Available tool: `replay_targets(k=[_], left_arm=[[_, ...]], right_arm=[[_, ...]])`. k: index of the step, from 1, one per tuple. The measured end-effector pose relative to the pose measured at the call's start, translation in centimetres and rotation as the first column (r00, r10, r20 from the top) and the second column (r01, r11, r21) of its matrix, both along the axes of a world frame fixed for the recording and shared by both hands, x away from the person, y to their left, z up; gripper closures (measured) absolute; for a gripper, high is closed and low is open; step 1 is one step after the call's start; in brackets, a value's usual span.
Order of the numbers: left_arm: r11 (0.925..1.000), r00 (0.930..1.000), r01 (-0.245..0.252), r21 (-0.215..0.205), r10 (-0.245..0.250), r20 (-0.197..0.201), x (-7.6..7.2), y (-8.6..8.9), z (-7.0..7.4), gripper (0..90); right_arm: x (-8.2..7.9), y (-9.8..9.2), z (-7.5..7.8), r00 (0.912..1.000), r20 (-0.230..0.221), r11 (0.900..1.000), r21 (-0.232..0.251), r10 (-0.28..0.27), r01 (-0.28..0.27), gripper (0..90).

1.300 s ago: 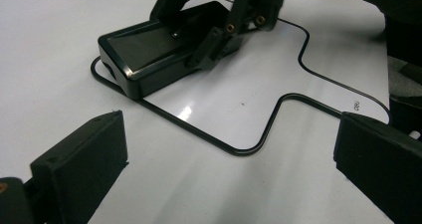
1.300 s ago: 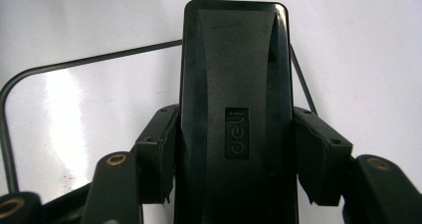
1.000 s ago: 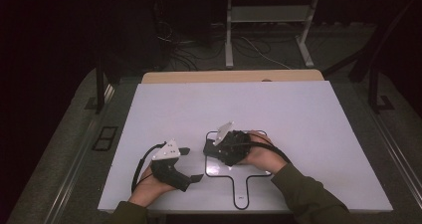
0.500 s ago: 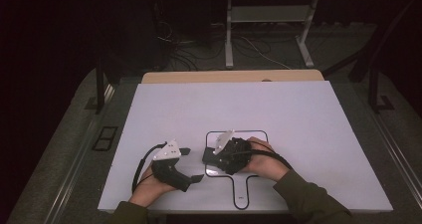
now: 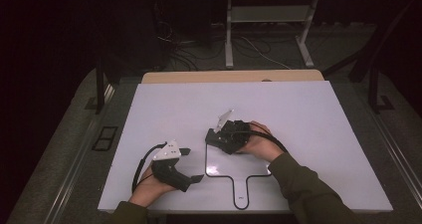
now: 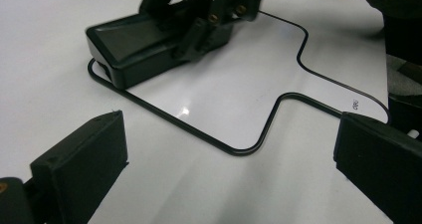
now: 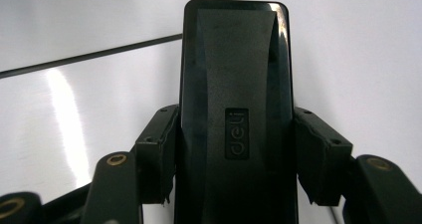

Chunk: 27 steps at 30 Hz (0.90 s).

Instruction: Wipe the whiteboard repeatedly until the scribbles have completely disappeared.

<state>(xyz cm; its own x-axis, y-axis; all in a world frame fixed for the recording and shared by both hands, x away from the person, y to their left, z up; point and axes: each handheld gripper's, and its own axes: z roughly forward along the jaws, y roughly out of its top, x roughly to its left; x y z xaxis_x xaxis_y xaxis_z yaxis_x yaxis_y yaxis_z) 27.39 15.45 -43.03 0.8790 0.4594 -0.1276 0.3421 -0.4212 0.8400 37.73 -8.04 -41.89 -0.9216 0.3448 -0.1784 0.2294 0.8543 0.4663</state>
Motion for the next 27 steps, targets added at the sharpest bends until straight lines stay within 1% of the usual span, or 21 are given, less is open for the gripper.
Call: replay_targets(k=[7,11,14,18,23,25,27], left_arm=[[1.0000,1.0000,-0.001,-0.002,0.001,0.000,0.0,0.0,0.0,0.0],[1.0000,1.0000,0.001,-0.001,-0.001,0.000,0.0,0.0,0.0,0.0],[1.0000,1.0000,0.002,0.001,-0.002,0.001,0.0,0.0,0.0,0.0],[1.0000,1.0000,0.002,0.001,-0.002,0.000,0.0,0.0,0.0,0.0],[1.0000,1.0000,0.001,-0.001,-0.001,0.002,0.0,0.0,0.0,0.0],[1.0000,1.0000,0.000,-0.003,0.000,0.001,-0.1,0.0,0.0,0.0],[1.0000,1.0000,0.001,-0.002,-0.001,0.001,-0.1,-0.1,0.0,0.0]], right_arm=[[2.2,-0.1,0.1,0.9983,0.000,0.998,-0.014,-0.058,0.058,39.3],[2.8,-0.2,0.1,0.9972,0.006,0.997,-0.021,-0.074,0.074,39.3],[2.6,0.0,0.1,0.9976,0.027,0.997,-0.036,-0.064,0.065,39.3],[1.9,0.3,0.2,0.9991,0.023,0.998,-0.051,-0.035,0.036,39.3],[0.2,1.1,0.3,0.9984,0.041,0.996,-0.087,0.039,-0.036,39.3],[-0.6,1.2,0.3,0.9974,0.039,0.995,-0.086,0.061,-0.057,39.3],[-1.2,1.3,0.3,0.9966,0.050,0.994,-0.089,0.065,-0.061,39.3]])
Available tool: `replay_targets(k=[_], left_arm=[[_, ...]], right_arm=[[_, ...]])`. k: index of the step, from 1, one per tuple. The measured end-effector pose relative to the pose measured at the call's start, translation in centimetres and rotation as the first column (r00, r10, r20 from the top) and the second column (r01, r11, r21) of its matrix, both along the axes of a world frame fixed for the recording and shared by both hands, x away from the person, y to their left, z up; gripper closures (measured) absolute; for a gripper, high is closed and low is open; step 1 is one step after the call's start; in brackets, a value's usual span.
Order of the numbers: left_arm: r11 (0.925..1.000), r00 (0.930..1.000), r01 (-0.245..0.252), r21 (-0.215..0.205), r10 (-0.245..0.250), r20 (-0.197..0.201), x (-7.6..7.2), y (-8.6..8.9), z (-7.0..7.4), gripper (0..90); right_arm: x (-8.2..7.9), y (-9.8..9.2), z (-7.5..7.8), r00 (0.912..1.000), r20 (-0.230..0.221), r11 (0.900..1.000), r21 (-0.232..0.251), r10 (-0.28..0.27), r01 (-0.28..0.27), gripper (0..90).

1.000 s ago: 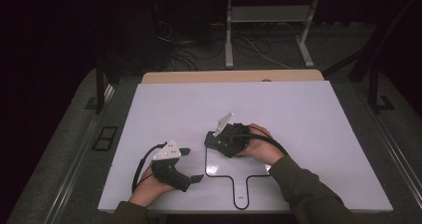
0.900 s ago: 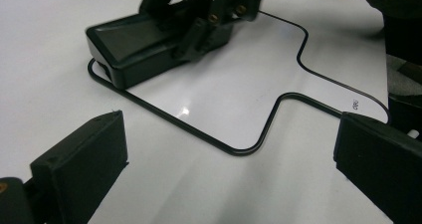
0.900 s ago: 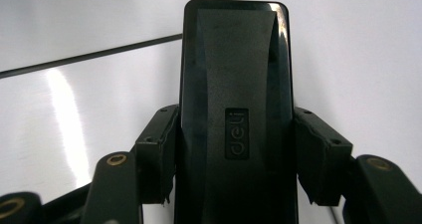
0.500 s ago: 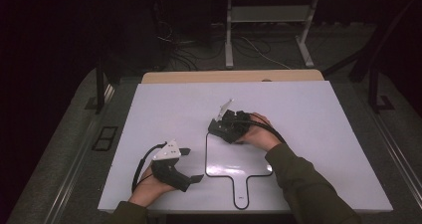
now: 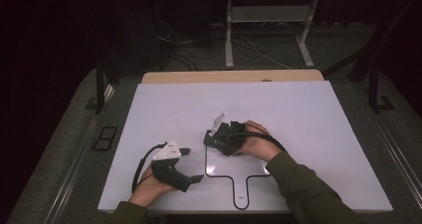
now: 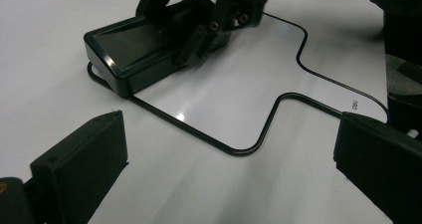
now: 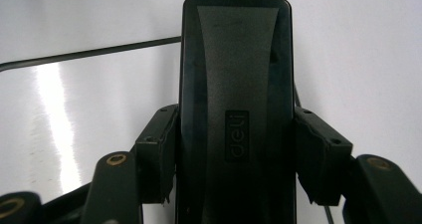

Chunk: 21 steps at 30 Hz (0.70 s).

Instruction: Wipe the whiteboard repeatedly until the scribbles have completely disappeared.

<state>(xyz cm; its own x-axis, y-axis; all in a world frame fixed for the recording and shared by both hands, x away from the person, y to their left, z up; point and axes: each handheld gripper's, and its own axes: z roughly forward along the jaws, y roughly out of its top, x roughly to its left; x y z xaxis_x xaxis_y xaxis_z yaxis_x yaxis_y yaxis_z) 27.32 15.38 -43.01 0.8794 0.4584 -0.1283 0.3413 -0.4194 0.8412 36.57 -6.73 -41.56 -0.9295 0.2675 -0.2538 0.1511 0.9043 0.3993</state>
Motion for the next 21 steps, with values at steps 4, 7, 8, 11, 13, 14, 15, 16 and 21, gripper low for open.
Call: replay_targets(k=[4,7,8,11,13,14,15,16,21], left_arm=[[1.0000,1.0000,0.002,0.004,-0.002,0.001,-0.1,-0.1,0.1,0.0],[1.0000,1.0000,0.002,0.003,-0.002,0.000,0.0,0.0,0.0,0.0],[1.0000,1.0000,0.003,0.004,-0.003,-0.001,0.0,0.0,0.0,0.0],[1.0000,1.0000,0.002,0.004,-0.002,0.001,0.0,0.0,0.0,0.0],[1.0000,1.0000,0.003,0.002,-0.003,0.002,0.0,0.1,0.0,0.0],[1.0000,1.0000,0.004,0.003,-0.004,0.002,0.1,0.1,0.0,0.0],[1.0000,1.0000,0.003,0.002,-0.003,0.002,0.0,0.1,0.0,0.0],[1.0000,1.0000,0.003,0.002,-0.003,0.001,0.0,0.0,0.0,0.0],[1.0000,1.0000,0.003,0.002,-0.003,0.002,0.0,0.0,0.0,0.0]], right_arm=[[1.0,-0.2,0.0,0.9995,-0.014,1.000,0.010,-0.028,0.028,39.3],[2.3,-0.4,0.0,0.9968,-0.015,0.997,0.013,-0.078,0.078,39.3],[2.7,-0.6,-0.1,0.9959,-0.017,0.996,0.015,-0.089,0.089,39.3],[3.9,-0.9,-0.1,0.9931,-0.012,0.993,0.008,-0.117,0.117,39.3],[4.3,-1.0,-0.1,0.9908,-0.020,0.991,0.012,-0.134,0.134,39.3],[4.4,-1.0,-0.1,0.9907,-0.020,0.991,0.010,-0.134,0.135,39.3],[4.3,-1.0,-0.1,0.9907,-0.017,0.991,0.009,-0.135,0.135,39.3],[4.3,-1.0,-0.1,0.9920,-0.001,0.992,0.003,-0.126,0.126,39.3],[3.2,-0.7,0.0,0.9963,0.008,0.996,-0.023,-0.085,0.085,39.3]])
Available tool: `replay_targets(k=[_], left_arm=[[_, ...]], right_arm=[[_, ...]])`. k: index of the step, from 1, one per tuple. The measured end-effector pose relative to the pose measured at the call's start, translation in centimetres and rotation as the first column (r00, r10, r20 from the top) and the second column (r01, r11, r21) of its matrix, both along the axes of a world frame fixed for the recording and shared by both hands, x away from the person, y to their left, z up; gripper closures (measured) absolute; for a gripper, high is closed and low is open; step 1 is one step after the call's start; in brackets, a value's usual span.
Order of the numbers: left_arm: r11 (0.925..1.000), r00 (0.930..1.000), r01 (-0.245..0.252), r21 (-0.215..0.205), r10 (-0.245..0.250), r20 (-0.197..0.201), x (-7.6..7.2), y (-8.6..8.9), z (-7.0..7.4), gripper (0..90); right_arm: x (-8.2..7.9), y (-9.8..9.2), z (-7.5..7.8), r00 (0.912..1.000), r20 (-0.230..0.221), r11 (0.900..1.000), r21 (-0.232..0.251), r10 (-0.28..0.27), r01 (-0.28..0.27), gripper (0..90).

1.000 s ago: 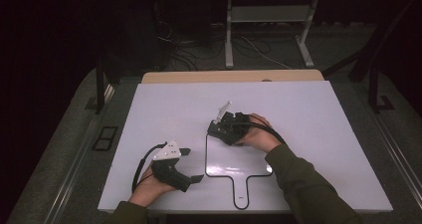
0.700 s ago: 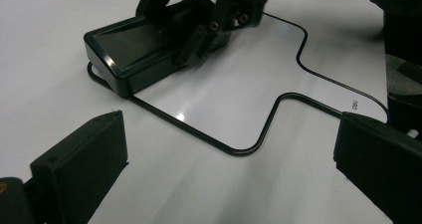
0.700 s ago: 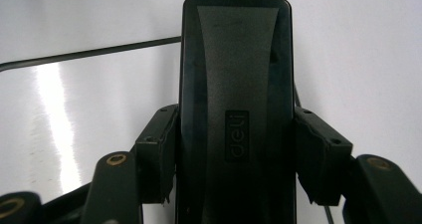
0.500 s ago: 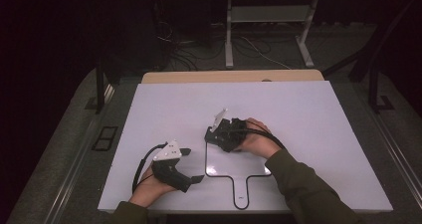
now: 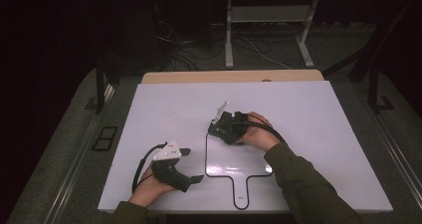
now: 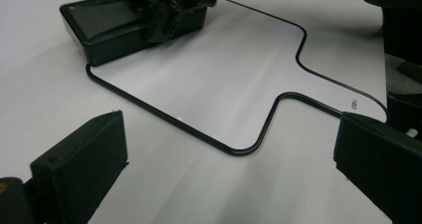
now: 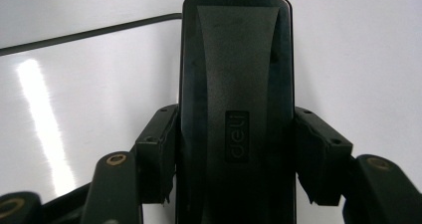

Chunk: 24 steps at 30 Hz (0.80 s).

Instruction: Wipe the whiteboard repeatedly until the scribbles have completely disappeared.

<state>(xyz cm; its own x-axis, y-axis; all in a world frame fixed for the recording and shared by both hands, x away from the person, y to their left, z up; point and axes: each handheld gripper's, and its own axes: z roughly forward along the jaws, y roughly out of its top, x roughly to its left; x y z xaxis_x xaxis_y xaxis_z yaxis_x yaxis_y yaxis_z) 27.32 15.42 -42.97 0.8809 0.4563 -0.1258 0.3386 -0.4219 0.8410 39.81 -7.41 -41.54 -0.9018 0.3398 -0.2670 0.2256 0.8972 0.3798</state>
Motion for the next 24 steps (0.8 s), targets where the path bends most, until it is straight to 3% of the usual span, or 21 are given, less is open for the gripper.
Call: replay_targets(k=[8,17,21,24], left_arm=[[1.0000,1.0000,0.000,0.000,0.000,0.001,0.0,0.0,0.0,0.0],[1.0000,1.0000,0.001,0.003,-0.001,0.002,0.0,-0.1,0.0,0.0],[1.0000,1.0000,0.003,0.002,-0.003,0.002,0.0,-0.1,0.0,0.0],[1.0000,1.0000,0.004,0.006,-0.004,0.002,0.0,-0.1,0.0,0.0]], right_arm=[[-3.6,0.2,0.0,0.9966,-0.012,0.997,0.020,0.081,-0.081,39.2],[-7.9,0.3,0.0,0.9859,-0.029,0.986,0.028,0.165,-0.164,39.2],[-9.3,0.2,0.0,0.9778,-0.053,0.979,0.041,0.203,-0.201,39.2],[-9.8,0.2,0.1,0.9770,-0.049,0.978,0.040,0.207,-0.205,39.2]])
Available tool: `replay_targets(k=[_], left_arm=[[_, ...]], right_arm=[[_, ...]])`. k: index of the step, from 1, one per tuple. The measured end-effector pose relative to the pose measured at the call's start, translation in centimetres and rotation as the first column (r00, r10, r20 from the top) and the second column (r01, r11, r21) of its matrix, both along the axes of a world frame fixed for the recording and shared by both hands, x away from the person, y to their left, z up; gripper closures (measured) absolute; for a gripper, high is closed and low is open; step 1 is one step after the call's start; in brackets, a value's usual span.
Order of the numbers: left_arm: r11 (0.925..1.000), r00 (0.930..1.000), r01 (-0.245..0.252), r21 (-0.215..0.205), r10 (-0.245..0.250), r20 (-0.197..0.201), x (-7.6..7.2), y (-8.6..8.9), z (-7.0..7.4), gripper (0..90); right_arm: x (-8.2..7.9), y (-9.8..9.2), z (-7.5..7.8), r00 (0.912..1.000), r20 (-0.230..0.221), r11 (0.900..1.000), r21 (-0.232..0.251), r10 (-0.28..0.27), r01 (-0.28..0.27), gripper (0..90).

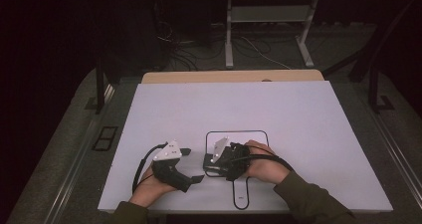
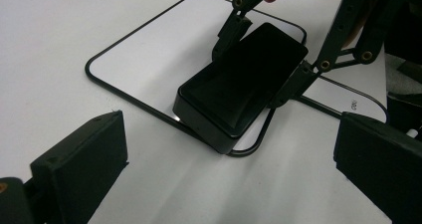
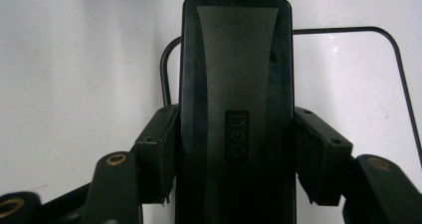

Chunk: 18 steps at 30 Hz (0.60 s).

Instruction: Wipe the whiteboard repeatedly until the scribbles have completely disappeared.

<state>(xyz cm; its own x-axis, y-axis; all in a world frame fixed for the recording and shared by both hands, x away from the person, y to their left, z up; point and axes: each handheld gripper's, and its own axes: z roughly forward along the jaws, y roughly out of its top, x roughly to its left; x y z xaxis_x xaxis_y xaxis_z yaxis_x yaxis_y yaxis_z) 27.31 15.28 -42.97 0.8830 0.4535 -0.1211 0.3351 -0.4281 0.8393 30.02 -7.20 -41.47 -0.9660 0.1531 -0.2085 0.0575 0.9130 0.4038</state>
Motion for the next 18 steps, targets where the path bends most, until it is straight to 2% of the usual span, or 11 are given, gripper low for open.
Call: replay_targets(k=[2,4,8,14,18], left_arm=[[1.0000,1.0000,-0.001,-0.002,0.001,0.001,0.0,0.0,0.0,0.0],[1.0000,1.0000,-0.001,0.001,0.001,-0.002,0.0,0.0,0.0,0.0],[1.0000,1.0000,-0.002,-0.002,0.002,0.000,0.0,0.0,0.0,0.0],[1.0000,1.0000,-0.001,-0.004,0.001,0.001,0.1,0.1,-0.1,0.0],[1.0000,1.0000,0.001,-0.005,-0.001,-0.001,0.0,0.0,-0.1,0.0]], right_arm=[[0.4,0.0,0.0,0.9999,-0.008,1.000,0.008,-0.011,0.011,39.2],[1.3,-0.1,-0.1,0.9993,0.005,0.999,0.007,-0.037,0.037,39.2],[3.8,-0.2,-0.1,0.9960,0.002,0.996,0.007,-0.089,0.089,39.2],[7.2,-0.3,-0.1,0.9853,0.023,0.985,-0.012,-0.169,0.169,39.3],[8.7,-0.2,-0.1,0.9758,0.026,0.976,-0.011,-0.217,0.217,39.3]])
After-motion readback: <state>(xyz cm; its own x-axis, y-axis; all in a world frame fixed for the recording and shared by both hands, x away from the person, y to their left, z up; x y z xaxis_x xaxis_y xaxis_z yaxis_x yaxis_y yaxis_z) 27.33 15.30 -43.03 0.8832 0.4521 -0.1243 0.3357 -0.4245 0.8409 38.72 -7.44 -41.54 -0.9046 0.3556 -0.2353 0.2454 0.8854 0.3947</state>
